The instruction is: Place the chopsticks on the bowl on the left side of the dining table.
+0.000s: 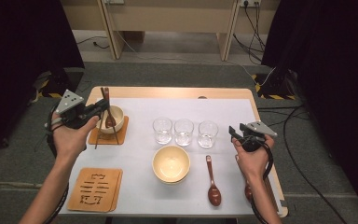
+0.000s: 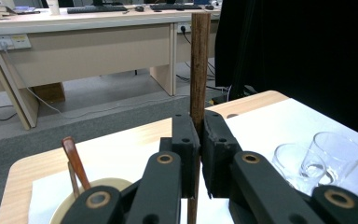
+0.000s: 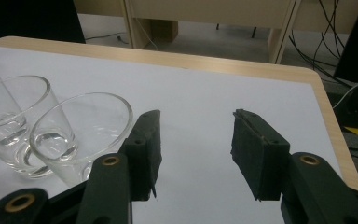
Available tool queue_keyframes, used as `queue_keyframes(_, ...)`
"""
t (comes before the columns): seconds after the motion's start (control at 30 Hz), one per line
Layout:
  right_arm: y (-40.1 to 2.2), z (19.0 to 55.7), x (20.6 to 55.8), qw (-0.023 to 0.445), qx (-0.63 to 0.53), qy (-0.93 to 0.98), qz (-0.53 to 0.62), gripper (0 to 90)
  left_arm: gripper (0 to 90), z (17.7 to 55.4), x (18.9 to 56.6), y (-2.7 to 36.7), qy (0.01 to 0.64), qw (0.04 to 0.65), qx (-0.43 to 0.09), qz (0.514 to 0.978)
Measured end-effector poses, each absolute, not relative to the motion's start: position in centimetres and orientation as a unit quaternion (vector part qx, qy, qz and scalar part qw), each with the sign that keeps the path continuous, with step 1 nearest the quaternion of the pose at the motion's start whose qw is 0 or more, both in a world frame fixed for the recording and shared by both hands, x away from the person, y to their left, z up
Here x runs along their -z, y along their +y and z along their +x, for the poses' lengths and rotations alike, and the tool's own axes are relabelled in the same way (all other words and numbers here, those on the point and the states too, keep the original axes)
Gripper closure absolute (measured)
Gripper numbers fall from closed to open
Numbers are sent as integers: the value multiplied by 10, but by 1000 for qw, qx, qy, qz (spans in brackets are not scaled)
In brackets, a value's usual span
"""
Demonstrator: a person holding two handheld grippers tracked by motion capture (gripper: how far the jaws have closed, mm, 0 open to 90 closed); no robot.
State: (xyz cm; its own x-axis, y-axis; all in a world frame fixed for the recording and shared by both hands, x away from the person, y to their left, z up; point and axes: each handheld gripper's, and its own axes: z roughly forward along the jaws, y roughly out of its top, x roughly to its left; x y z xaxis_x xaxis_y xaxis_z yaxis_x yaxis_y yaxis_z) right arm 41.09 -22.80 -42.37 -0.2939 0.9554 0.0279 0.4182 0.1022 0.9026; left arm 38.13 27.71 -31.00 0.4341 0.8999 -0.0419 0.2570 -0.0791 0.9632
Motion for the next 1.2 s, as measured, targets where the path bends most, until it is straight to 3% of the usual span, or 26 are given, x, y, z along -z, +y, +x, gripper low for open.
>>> queue_keyframes(1.2, -239, 394, 432, 312, -444, 663, 516, 524, 836, 329, 319, 312, 449, 509, -315, 663)
